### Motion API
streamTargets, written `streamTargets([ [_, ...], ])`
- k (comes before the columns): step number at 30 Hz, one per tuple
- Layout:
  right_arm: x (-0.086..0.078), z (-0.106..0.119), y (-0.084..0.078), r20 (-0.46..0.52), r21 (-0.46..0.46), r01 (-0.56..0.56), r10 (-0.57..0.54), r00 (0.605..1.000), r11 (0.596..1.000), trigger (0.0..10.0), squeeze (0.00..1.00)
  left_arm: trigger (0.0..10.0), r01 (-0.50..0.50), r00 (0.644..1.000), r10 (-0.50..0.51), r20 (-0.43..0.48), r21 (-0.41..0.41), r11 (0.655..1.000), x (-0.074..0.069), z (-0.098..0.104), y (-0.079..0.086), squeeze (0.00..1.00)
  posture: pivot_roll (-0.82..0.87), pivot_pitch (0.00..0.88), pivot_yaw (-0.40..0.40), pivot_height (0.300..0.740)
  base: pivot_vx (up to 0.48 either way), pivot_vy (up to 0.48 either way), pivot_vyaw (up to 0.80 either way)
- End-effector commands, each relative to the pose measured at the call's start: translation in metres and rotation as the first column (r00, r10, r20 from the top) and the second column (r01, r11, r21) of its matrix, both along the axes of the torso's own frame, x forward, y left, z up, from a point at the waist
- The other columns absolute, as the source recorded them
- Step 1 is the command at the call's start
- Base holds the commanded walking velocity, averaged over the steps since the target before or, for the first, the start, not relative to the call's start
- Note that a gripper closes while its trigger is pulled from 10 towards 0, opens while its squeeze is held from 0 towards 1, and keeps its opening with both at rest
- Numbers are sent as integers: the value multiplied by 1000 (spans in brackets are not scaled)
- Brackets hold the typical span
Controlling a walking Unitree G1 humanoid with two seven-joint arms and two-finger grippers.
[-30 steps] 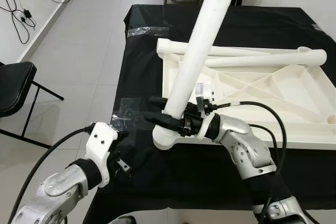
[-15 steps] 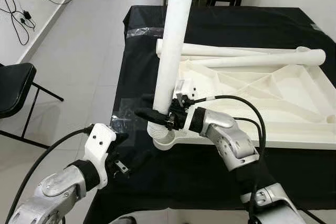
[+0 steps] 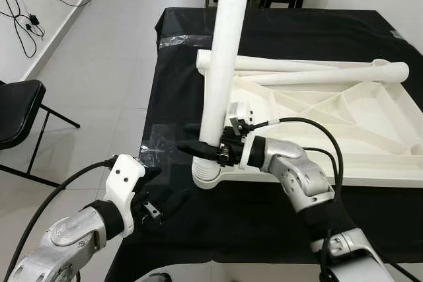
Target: Building children table
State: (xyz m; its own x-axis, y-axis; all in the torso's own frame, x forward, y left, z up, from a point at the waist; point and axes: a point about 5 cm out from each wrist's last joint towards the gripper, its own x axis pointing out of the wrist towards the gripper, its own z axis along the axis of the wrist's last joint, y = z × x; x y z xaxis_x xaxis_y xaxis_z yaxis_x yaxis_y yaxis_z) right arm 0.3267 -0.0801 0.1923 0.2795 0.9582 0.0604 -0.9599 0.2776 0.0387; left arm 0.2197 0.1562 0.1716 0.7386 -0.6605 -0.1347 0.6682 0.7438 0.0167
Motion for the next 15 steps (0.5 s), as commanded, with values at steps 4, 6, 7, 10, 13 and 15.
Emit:
streamTargets([
  [4,-3,-12,1,-47,-28,-11,10,999,1000,10000,0,10000,15,1000,-15,-19,22,1000,-1,-2,2,0,145,217,-52,740,0,0,0],
  [6,-3,-13,2,-50,-29,-12,11,999,1000,10000,0,10000,15,1000,-15,-19,23,1000,-1,-2,2,0,145,217,-51,740,0,0,0],
  [7,-3,-13,2,-50,-29,-12,11,999,1000,10000,0,10000,15,1000,-15,-19,23,1000,-1,-2,2,0,145,217,-51,740,0,0,0],
  [10,2,-13,5,-25,-40,50,-51,998,998,10000,0,10000,12,1000,-11,-16,27,1000,-1,-1,3,0,147,218,-54,740,0,0,0],
  [13,11,-7,9,57,-23,203,-201,978,979,10000,0,10000,8,1000,-8,-11,31,999,-1,-1,3,0,145,219,-55,740,0,0,0],
  [15,10,-5,9,136,-35,238,-232,963,971,10000,0,10000,4,1000,-4,-7,33,999,-1,-1,3,0,141,221,-53,740,0,0,0],
])
